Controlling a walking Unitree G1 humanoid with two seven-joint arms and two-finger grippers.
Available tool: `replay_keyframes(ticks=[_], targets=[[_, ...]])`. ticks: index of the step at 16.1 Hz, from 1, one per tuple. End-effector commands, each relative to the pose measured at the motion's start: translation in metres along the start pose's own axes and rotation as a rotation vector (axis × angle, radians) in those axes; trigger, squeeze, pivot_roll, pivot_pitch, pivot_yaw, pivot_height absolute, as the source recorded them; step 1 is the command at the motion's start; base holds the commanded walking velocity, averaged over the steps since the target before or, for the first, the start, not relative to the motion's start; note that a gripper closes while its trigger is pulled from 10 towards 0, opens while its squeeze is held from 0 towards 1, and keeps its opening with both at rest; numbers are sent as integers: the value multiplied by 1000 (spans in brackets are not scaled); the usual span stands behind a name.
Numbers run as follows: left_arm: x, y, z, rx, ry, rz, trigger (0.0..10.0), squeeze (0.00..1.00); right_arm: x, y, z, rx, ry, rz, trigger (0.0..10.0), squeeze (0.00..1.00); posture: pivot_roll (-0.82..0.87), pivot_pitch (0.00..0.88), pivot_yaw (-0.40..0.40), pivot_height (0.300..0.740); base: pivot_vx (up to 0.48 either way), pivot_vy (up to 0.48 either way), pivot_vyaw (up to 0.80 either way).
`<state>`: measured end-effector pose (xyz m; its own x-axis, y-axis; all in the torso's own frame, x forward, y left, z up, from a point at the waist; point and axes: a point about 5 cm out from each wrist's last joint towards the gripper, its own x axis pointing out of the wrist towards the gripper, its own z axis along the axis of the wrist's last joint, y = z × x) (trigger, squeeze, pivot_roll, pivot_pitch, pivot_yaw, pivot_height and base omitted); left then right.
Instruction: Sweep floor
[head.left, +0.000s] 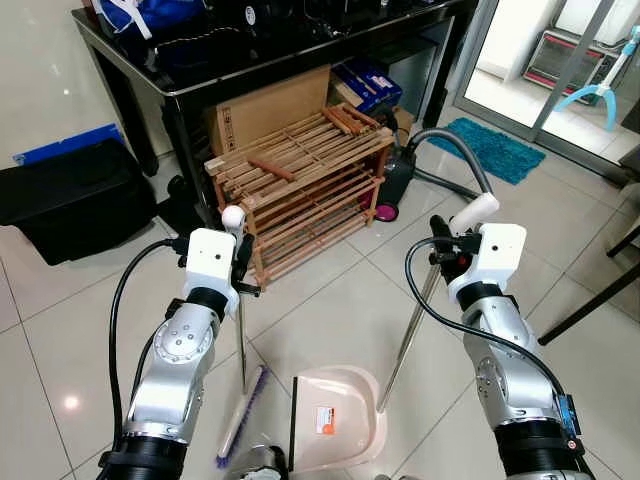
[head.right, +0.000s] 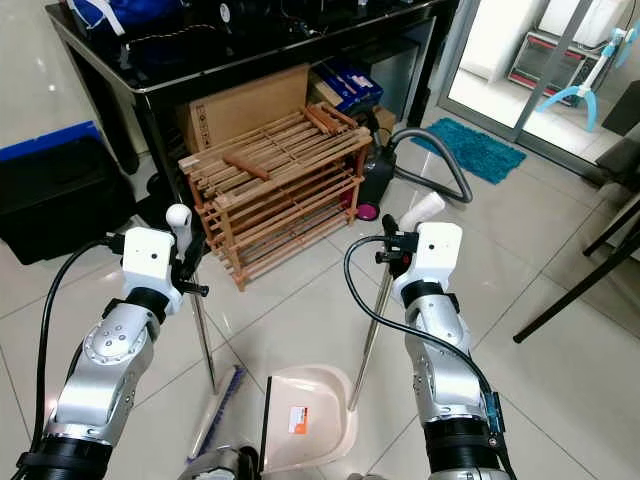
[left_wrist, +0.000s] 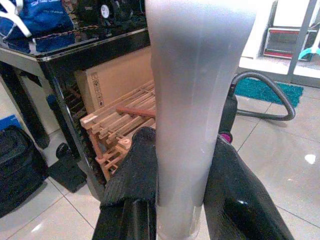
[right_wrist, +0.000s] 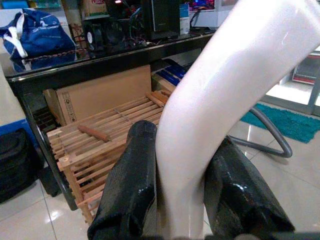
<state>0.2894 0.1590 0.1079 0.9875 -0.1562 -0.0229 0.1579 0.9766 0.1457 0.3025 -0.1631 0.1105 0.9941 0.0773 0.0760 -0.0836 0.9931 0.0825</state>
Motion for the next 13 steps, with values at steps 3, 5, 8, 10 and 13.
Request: replay_keyframes(ticks=[3,5,8,10,13], targets=[[1,1,6,17,-29,1,10000,0,1,-1,8,6,-33,1,10000,0,-5,48,2,740,0,0,0],[1,1,6,17,-29,1,10000,0,1,-1,8,6,-33,1,10000,0,-5,48,2,740,0,0,0],[3,2,3,-2,-24,18,10000,0,6,-17,7,44,-17,-146,10000,0,-26,42,6,740,0,0,0],[3,3,3,1,-25,16,10000,0,3,-16,8,58,-41,-142,10000,0,-22,46,11,740,0,0,0],[5,5,6,1,-40,21,10000,0,3,-13,8,89,-42,-127,10000,0,-22,52,11,740,0,0,-165]])
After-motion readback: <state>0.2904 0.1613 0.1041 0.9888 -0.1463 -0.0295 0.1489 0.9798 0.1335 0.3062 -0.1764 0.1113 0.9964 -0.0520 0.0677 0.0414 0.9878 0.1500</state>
